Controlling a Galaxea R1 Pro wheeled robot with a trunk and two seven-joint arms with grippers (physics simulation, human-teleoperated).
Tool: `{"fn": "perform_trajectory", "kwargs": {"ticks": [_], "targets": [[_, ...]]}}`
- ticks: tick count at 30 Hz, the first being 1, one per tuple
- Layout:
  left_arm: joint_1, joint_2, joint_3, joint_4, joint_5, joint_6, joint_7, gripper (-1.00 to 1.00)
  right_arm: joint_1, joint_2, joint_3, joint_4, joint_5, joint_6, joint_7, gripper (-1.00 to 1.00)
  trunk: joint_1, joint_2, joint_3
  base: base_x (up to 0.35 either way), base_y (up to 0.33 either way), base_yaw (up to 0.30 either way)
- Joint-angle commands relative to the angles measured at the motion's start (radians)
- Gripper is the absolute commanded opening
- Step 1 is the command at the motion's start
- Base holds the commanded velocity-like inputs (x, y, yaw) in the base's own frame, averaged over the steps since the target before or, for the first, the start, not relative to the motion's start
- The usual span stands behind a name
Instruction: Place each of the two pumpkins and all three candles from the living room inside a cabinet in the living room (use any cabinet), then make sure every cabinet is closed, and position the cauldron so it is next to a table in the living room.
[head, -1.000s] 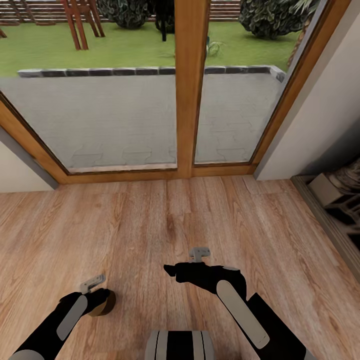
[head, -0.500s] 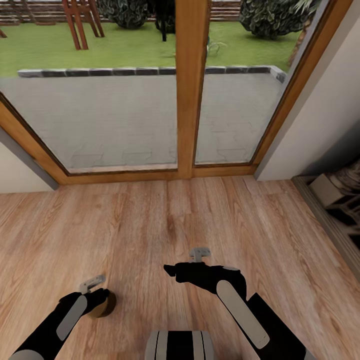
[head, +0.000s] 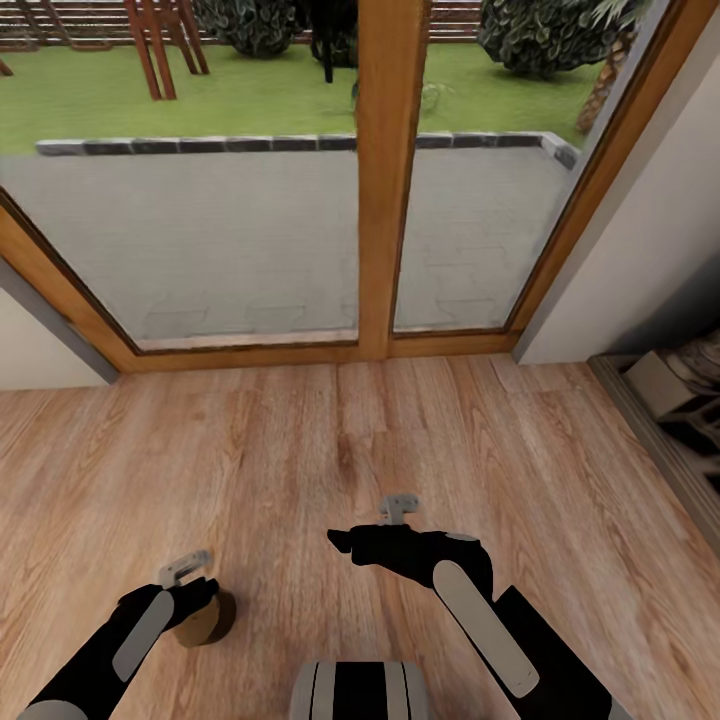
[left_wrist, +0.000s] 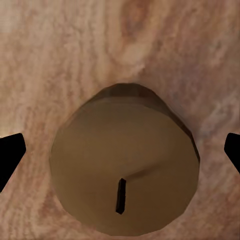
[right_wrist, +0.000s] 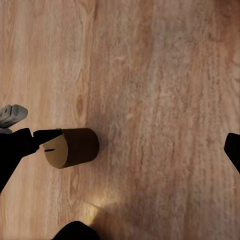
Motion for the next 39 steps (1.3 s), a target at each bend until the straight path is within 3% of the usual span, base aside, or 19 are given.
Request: {"fn": "perform_trajectory", "kwargs": {"ticks": [1,17,29,39], "targets": [[0.000,0.001,-0.005,-0.001,0.010,0.000,0.009,1.00,-0.001,-0.001,0.002,-0.001,-0.010,0.001,-0.011,1.00,0.000,0.000,-0.001,0.070,0.086,0.000],[0.000,0.000,-0.008,-0.006,0.010,-0.002,0.010,1.00,-0.002,-0.001,0.002,-0.001,-0.010,0.001,-0.010,1.00,0.000,-0.001,-0.005,0.006,0.008,0.000],[0.000,0.000,-0.009,-0.004,0.010,-0.004,0.009,1.00,-0.002,-0.001,0.002,-0.001,-0.010,0.001,-0.010,1.00,0.006,-0.003,-0.051,0.000,0.000,0.000],[0.000,-0.001,-0.011,-0.003,0.010,-0.020,0.009,1.00,-0.002,-0.001,0.002,-0.001,-0.010,0.001,-0.010,1.00,0.006,-0.003,-0.051,0.000,0.000,0.000]]}}
